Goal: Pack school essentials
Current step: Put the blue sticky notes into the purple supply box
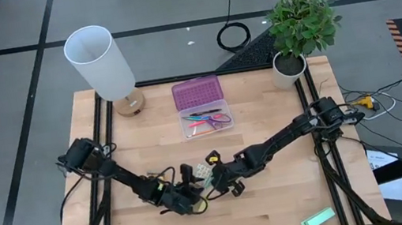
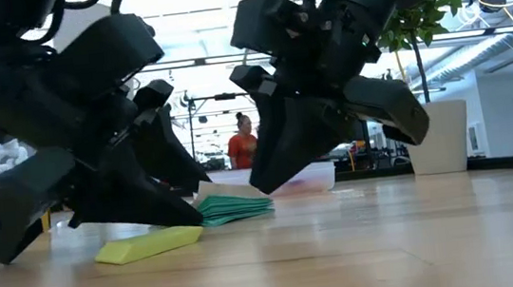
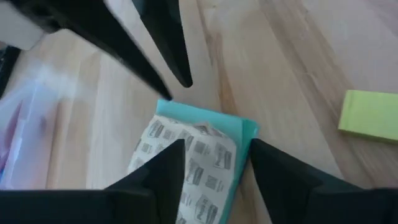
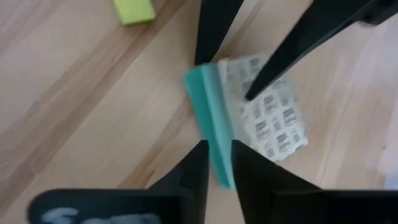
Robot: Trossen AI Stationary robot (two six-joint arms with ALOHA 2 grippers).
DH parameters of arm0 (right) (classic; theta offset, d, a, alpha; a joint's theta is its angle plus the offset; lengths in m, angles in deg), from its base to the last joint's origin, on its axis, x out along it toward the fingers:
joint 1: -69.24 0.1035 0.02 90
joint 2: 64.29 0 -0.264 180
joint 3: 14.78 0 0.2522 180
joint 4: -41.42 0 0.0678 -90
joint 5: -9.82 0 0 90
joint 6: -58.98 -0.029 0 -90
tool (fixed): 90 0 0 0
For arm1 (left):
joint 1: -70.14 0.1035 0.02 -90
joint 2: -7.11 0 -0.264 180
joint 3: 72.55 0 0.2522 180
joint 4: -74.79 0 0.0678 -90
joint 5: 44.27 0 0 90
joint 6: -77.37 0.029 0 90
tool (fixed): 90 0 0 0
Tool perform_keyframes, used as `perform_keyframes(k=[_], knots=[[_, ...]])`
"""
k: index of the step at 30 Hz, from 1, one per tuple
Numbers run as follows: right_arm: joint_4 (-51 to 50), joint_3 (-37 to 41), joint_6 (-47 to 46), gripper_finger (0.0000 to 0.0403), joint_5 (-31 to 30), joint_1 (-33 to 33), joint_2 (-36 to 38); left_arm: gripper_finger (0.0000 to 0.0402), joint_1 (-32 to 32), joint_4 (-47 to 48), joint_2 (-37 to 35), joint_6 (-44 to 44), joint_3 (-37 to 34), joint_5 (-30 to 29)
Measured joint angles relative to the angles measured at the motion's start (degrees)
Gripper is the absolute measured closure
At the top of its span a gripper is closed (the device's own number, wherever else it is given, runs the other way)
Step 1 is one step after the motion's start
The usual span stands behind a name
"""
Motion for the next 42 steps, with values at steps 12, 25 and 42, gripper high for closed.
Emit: perform_keyframes(k=[12, 25, 42], knots=[[0.8, 0.0, 0.0, 0.0271, -0.4, -0.1, 0.0, 0.0344, 1.8, 0.1, 0.1, -1.0, -0.1, 5.6], [-0.5, 0.0, 0.2, 0.0270, -4.8, 0.1, 0.0, 0.0399, 1.9, -1.0, 0.2, -2.3, -0.2, 3.9], [0.1, 0.0, -3.3, 0.0209, -8.9, 0.9, 0.0, 0.0401, 2.7, -1.1, -2.2, -4.6, -0.4, 4.1]])
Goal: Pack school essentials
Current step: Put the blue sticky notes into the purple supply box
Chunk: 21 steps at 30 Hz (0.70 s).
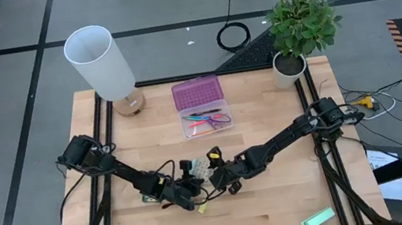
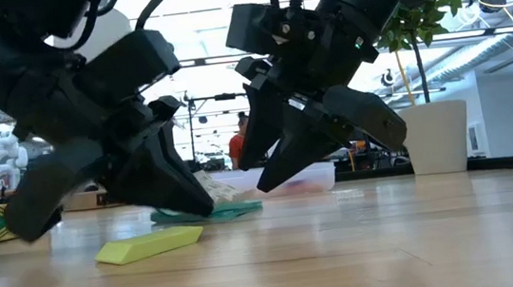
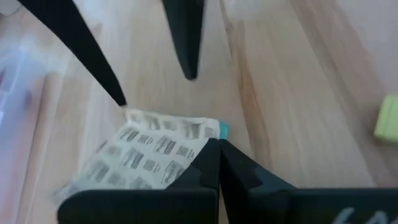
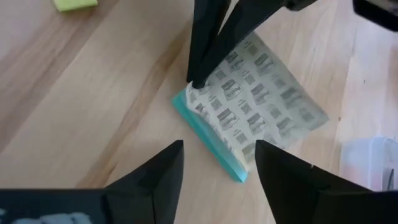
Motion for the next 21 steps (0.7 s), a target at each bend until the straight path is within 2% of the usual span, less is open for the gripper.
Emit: perform_keyframes(k=[12, 17, 21], knots=[[3.8, 0.0, -0.4, 0.0163, 0.2, 1.9, -0.1, 0.0401, 0.6, 1.1, -1.6, -2.6, 0.1, 0.1], [3.9, 0.1, 0.1, 0.0164, 0.2, 1.9, -0.6, 0.0401, 0.4, 0.1, -1.6, -2.3, 0.1, 0.1], [4.4, 0.0, 0.3, 0.0182, 0.2, 1.3, -0.7, 0.0401, 0.4, 0.1, -1.7, -2.2, 0.1, 0.1]])
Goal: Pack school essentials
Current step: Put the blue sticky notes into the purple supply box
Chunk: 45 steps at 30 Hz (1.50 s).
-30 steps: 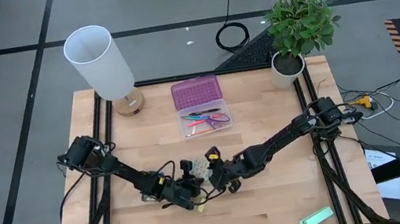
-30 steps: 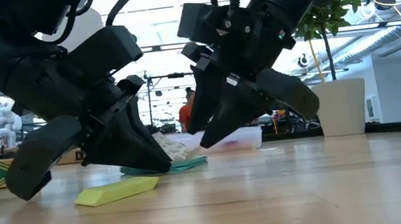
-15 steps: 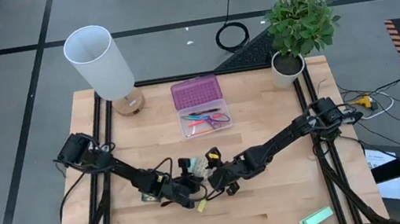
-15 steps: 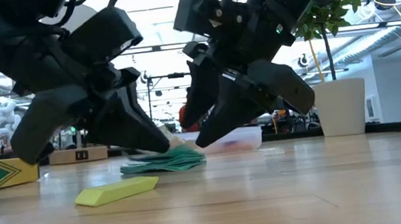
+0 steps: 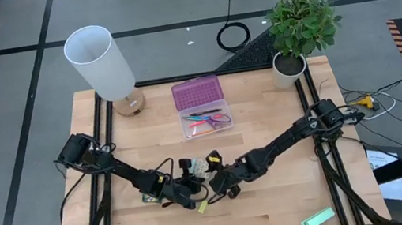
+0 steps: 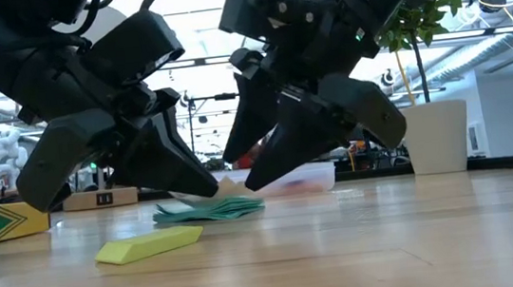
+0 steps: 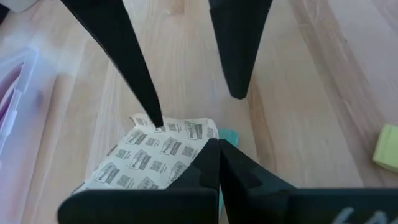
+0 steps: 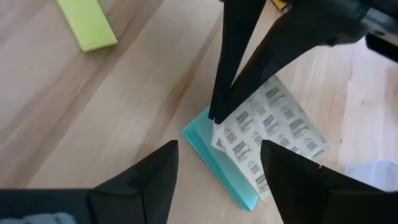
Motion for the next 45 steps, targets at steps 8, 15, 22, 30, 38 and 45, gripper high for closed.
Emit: perform_keyframes(k=[8, 15, 22, 30, 38, 45], knots=[[2.9, 0.0, 0.7, 0.0218, 4.5, -0.6, -0.6, 0.0401, 0.0, 0.0, 0.0, 0.2, 0.0, 0.0], [5.8, 0.0, 1.2, 0.0257, 4.4, -1.3, -2.7, 0.0401, 0.0, 0.0, -0.1, 0.2, 0.0, 0.0], [5.6, 0.0, 2.2, 0.0328, 4.3, -1.5, -3.4, 0.0401, 0.0, 0.0, -0.1, 0.2, 0.1, 0.1], [5.6, 0.0, 2.2, 0.0398, 4.3, -1.5, -3.4, 0.0391, 0.0, 0.1, -0.1, 0.6, 0.1, 0.2], [5.5, 0.0, 2.4, 0.0401, 4.4, -1.9, -3.4, 0.0302, -2.5, 0.5, -0.2, 0.6, 0.1, -3.5], [5.5, 0.0, 2.4, 0.0399, 4.4, -2.0, -3.4, 0.0220, -6.2, 9.4, -4.3, -4.2, 0.0, -12.0]])
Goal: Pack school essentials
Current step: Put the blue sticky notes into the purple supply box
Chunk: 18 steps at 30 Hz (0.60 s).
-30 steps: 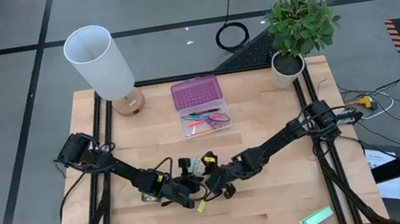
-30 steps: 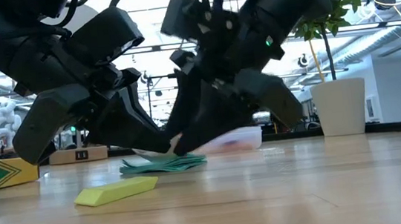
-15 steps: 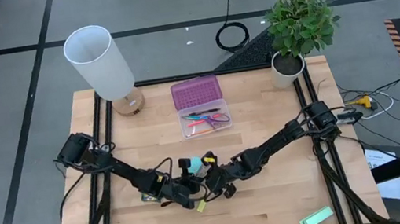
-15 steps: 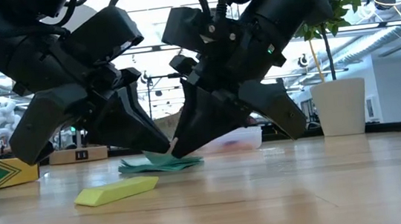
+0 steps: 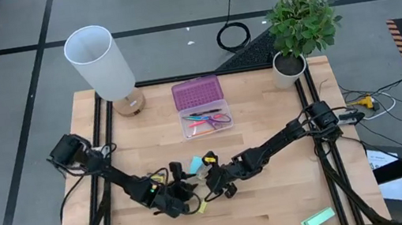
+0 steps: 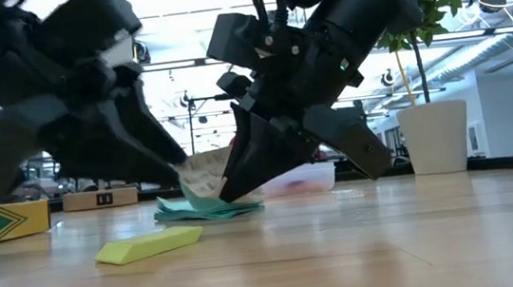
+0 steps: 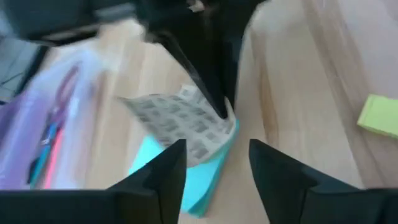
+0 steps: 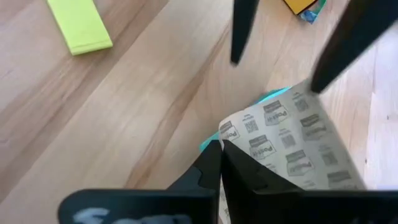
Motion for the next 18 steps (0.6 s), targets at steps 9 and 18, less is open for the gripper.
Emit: perform_keyframes(k=[9, 18], knots=[[-0.9, 0.0, 0.0, 0.0400, 0.0, 0.0, 0.3, 0.0206, -1.8, 3.0, -2.6, -2.2, 0.1, -0.5], [-3.3, 0.0, 0.0, 0.0401, -0.2, -0.2, 2.7, 0.0206, -1.8, 7.4, -2.6, -5.2, -0.7, -2.1]])
